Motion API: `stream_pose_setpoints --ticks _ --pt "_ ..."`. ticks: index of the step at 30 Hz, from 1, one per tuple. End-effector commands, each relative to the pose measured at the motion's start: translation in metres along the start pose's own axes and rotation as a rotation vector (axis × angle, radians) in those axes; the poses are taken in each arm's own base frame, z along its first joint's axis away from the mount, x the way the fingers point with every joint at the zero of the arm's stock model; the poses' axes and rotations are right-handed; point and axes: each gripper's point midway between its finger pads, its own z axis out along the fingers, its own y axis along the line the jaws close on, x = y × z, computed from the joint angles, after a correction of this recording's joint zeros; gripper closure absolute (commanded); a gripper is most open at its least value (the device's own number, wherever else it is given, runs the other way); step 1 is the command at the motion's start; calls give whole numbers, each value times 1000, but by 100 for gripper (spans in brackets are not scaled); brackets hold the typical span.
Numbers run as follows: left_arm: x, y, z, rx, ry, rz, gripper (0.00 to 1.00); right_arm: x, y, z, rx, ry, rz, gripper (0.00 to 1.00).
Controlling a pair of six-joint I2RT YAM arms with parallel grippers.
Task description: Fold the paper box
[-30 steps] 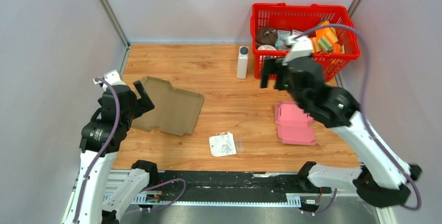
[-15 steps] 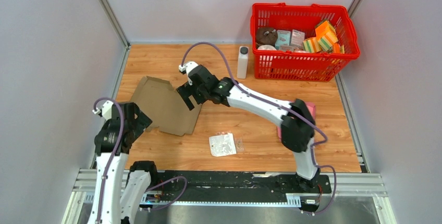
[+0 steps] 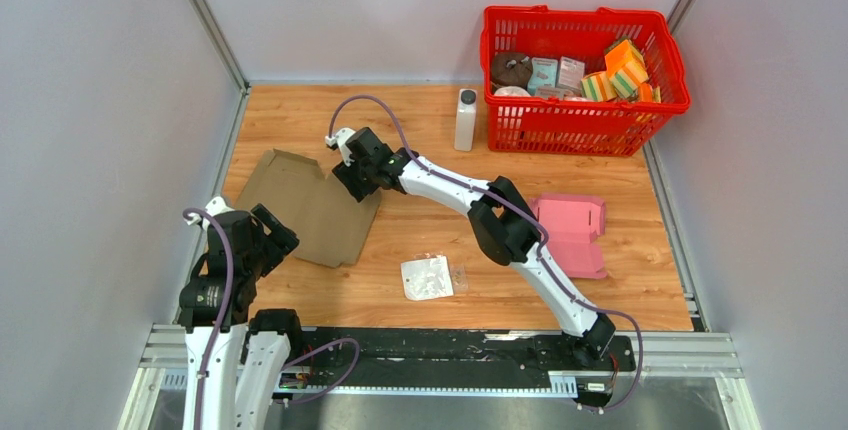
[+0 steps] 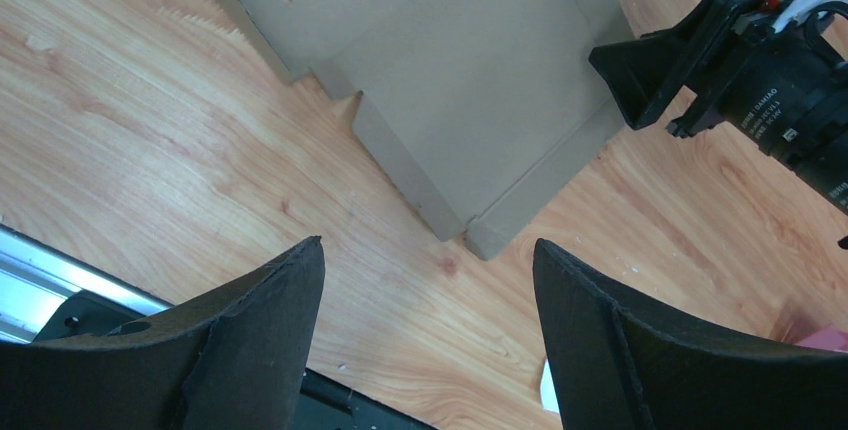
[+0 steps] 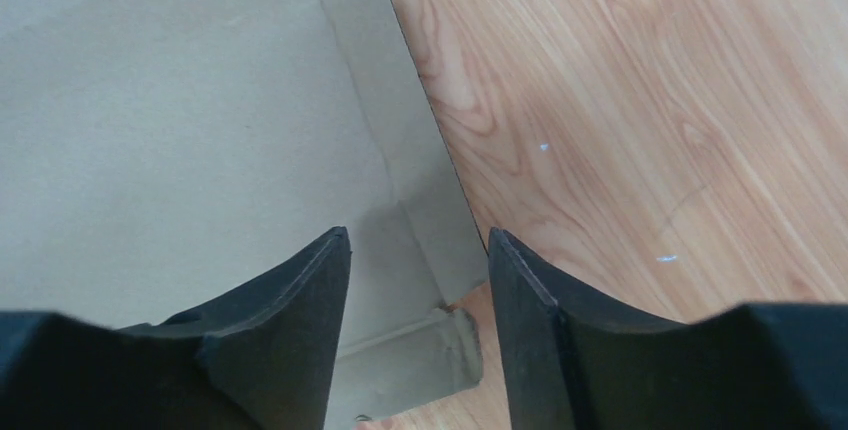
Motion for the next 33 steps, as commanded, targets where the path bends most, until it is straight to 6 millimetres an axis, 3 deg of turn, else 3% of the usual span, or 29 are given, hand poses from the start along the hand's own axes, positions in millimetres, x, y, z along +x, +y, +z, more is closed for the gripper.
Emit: stream_pose_setpoints --ticks 1,7,10,12,13,15,17,19,22,24,25,27,31,33 --pt "1 -3 7 7 22 36 17 -16 -2 2 -17 -58 -52 45" --pt "10 -17 18 65 82 19 20 -14 -12 5 25 -58 -102 27" --pt "9 -18 19 68 78 20 21 -13 -22 6 55 -50 -110 26" --pt "9 -14 20 44 71 7 21 -7 -14 12 -10 -40 -104 37" --pt "10 -12 21 32 70 -3 21 -7 -10 12 -20 -30 -109 49" --pt "9 -12 24 23 65 -36 21 -9 -8 12 -32 -35 -112 56" --pt "11 -15 30 31 75 -52 21 -10 -10 9 -21 -30 -98 76" --pt "10 -26 36 59 100 -53 22 -19 -12 -1 -6 -50 -91 100" --pt "7 -36 45 62 136 -65 22 -26 -27 -20 71 -49 -98 100" --pt "0 -40 52 70 139 -92 21 -11 -39 -34 135 0 -79 100" --pt "-2 -39 55 70 136 -109 20 -21 -42 -55 152 -17 -65 100" --pt "-15 -45 62 116 101 -145 16 -14 -44 -76 169 8 -27 100" --pt "-38 -27 85 123 35 -258 14 34 -54 -118 227 63 21 100" --pt "-50 -37 97 192 23 -265 9 51 -59 -130 252 98 80 100"
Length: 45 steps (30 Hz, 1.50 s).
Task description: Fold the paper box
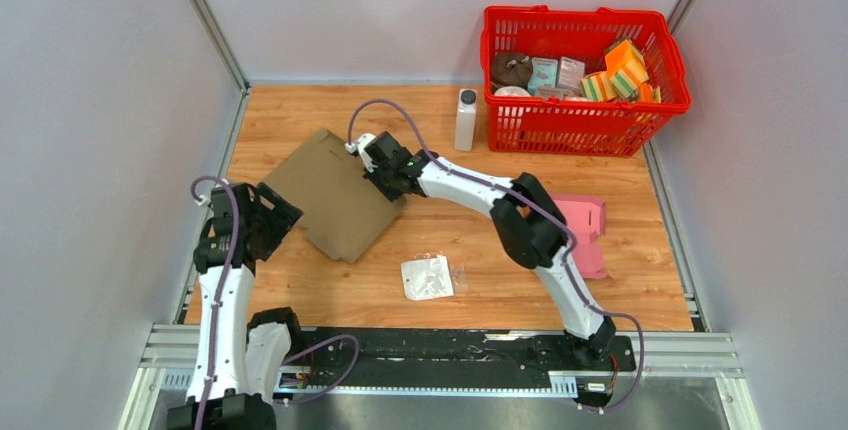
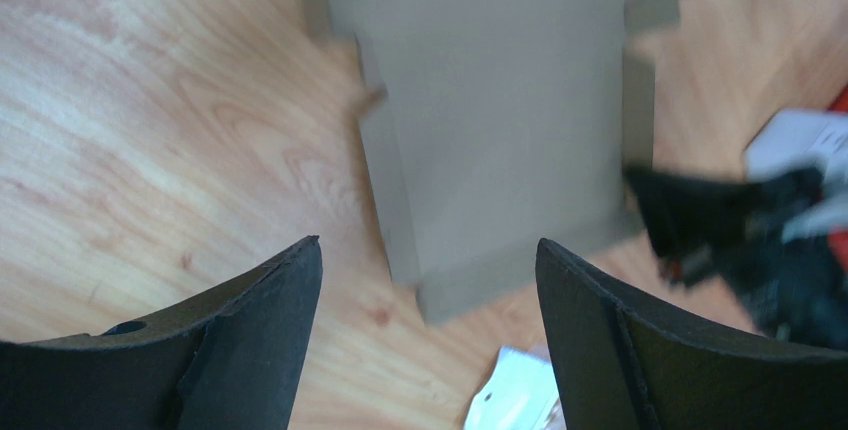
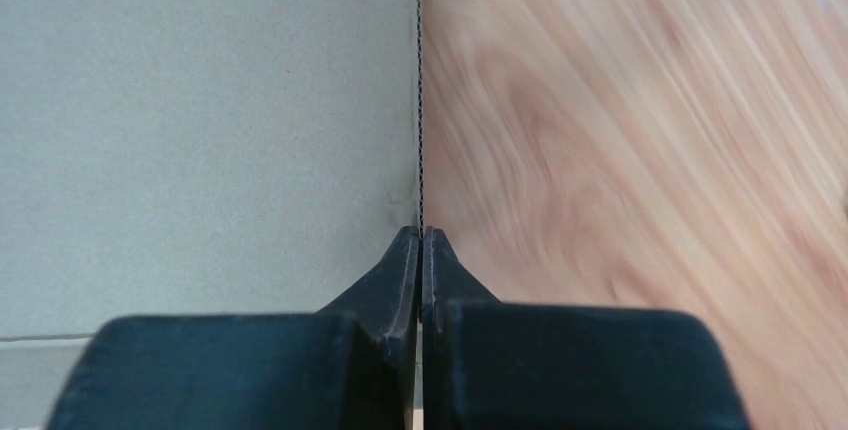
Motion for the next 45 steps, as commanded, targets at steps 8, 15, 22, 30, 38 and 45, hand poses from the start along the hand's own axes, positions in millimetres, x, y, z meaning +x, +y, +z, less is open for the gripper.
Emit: stream_pose_setpoints --ticks 8,15,22,30,38,45 --pt "-23 -35 81 199 136 -13 10 69 -28 -66 151 65 338 100" --pt "5 -45 120 209 277 82 10 90 -24 -68 143 58 370 100" --pt "16 -61 132 58 235 268 18 94 -28 -77 163 35 395 97" --pt "34 -45 146 -149 286 397 35 83 -31 -94 169 -28 442 94" --pt "63 -54 155 -141 353 487 51 79 -29 -98 150 -66 463 94" --pt "55 -79 155 -57 346 584 100 78 -15 -100 63 -57 427 89"
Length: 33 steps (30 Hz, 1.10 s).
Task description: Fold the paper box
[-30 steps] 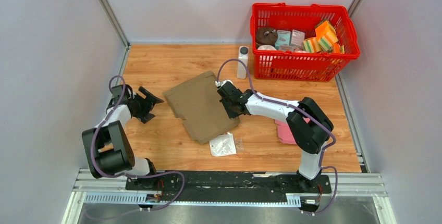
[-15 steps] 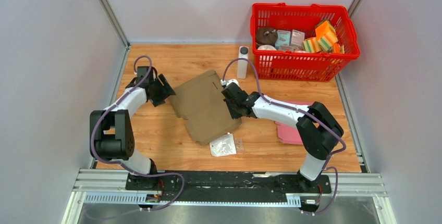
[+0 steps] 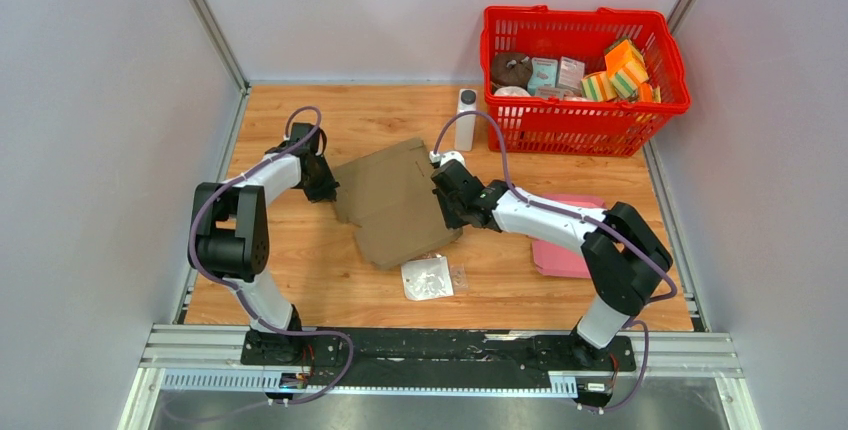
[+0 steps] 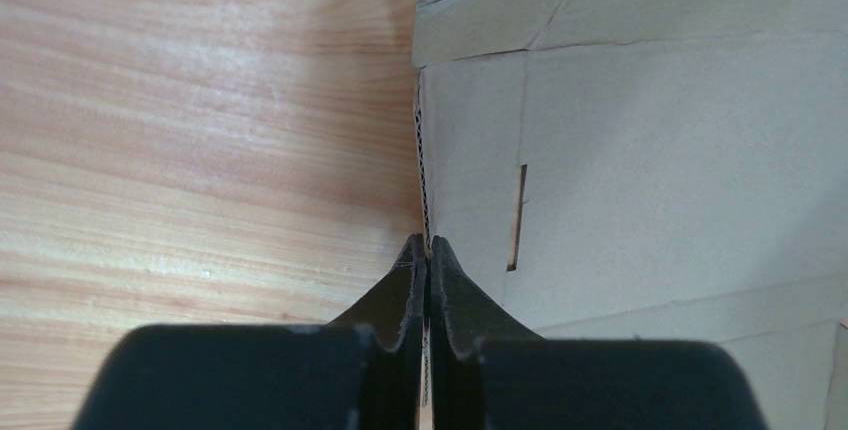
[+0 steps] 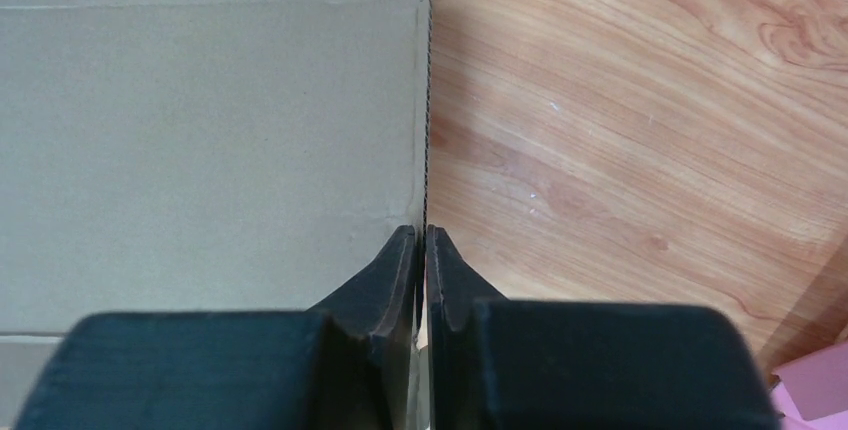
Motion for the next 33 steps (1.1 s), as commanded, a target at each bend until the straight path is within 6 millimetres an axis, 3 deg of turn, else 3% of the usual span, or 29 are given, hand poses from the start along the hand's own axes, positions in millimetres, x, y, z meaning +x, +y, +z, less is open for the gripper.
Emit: stream_pose_setpoints --ticks 1,2,3,6,7,8,10,12,14,15,17,18,19,22,26,33 --pt "-18 -10 -15 41 -58 113 100 -19 16 -18 -93 -60 -18 86" --pt "-23 -16 -25 74 -91 151 100 -23 14 -25 -95 -74 -31 80" --pt "-21 -18 -28 103 -97 177 100 -27 13 -30 -99 -83 -55 64" --pt "-23 -31 -46 187 -134 258 100 -54 11 -52 -99 -127 -160 46" --pt "-24 -35 -51 210 -143 278 100 -59 9 -56 -92 -132 -204 43" --pt "-22 -42 -58 260 -144 312 100 -80 14 -64 -106 -175 -212 41" --pt "-22 -52 -67 317 -148 345 100 -94 22 -64 -181 -175 -269 36" --pt "-21 -63 -77 382 -156 380 100 -132 29 -76 -215 -237 -322 35" --pt "-24 -73 -91 431 -194 417 100 -145 30 -68 -200 -237 -431 34" --pt "-22 -76 -94 450 -204 430 100 -170 37 -78 -231 -297 -462 32" --pt "-26 -86 -110 507 -252 466 100 -184 45 -69 -301 -322 -547 31" --pt "-26 -88 -115 523 -266 479 100 -207 41 -74 -317 -370 -548 30" --pt "-31 -92 -121 537 -298 498 100 -205 50 -62 -405 -342 -568 30" --pt "-37 -99 -141 579 -374 544 100 -221 54 -57 -539 -327 -588 30" --pt "-37 -114 -164 669 -413 614 100 -226 57 -45 -575 -332 -650 28" --pt "-28 -127 -173 757 -376 688 100 -233 53 -35 -611 -376 -677 28"
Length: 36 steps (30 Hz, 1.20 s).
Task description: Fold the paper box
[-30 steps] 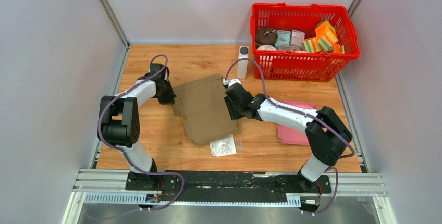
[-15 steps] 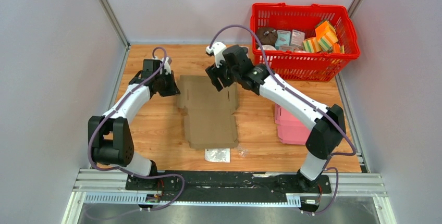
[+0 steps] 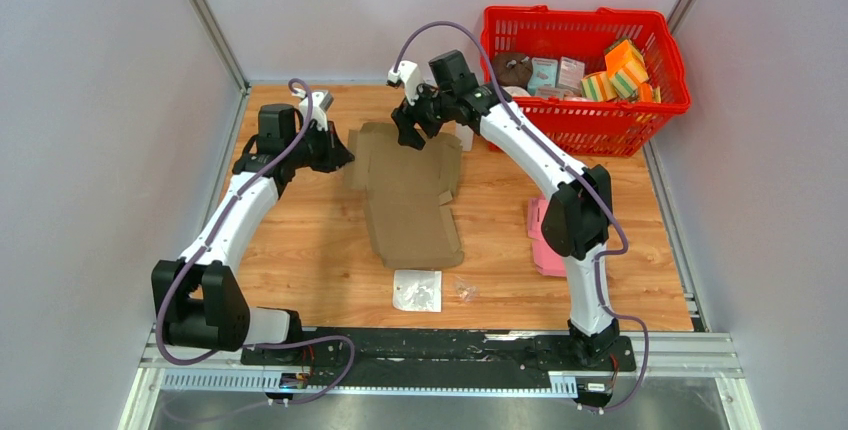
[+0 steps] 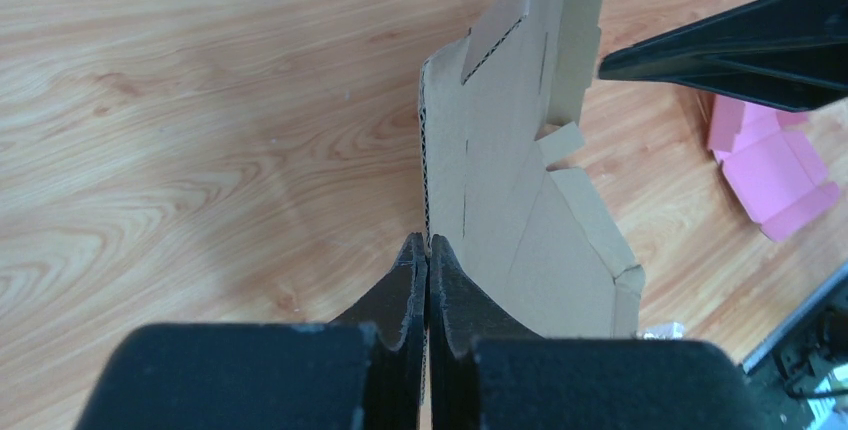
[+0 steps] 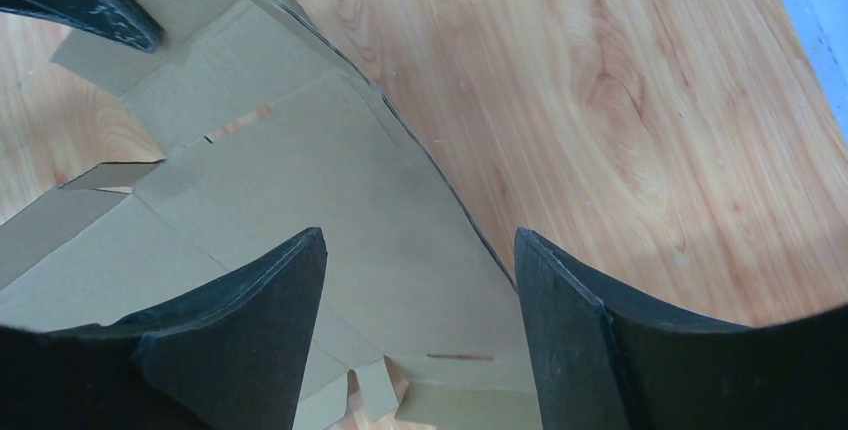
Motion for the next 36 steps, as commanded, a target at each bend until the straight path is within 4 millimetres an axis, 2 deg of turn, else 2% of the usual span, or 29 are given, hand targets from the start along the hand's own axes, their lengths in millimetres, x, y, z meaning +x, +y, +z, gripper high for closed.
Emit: stream_pose_setpoints --ticks 1,7,10,11,14,19,21,25,27,29,32,34,36 --pt "-22 -22 -3 108 -39 112 100 -30 7 -10 -70 -99 -120 28" --pt "-27 -27 -4 129 -46 135 100 -18 -1 1 -86 -93 -131 31" --pt "-30 -30 -4 132 -54 152 100 -19 -3 3 -85 -107 -131 38" --pt "-31 -31 -4 134 -55 158 100 -20 -4 2 -81 -113 -132 50" --pt "-38 -31 -4 128 -69 169 100 -24 -8 -1 -54 -136 -144 67" --pt "-50 -32 -4 126 -96 168 100 -41 -16 -21 0 -170 -168 86" --pt "-56 -34 -4 131 -115 163 100 -45 -16 -29 5 -178 -172 99" --pt "-65 -29 -5 88 -126 136 99 -43 -18 -36 29 -155 -162 100" --pt "-65 -23 -6 37 -114 88 86 -41 -23 -41 62 -139 -158 100" --pt "-73 -28 -13 37 -127 64 72 -33 -24 -42 69 -113 -144 100" --pt "-91 -39 -31 18 -190 -1 55 -26 -27 -43 87 -88 -99 100" --pt "-110 -49 -43 29 -240 -32 55 -24 -29 -44 101 -77 -58 100" --pt "-121 -68 -41 95 -256 -76 60 -24 -25 -44 84 -75 -34 100"
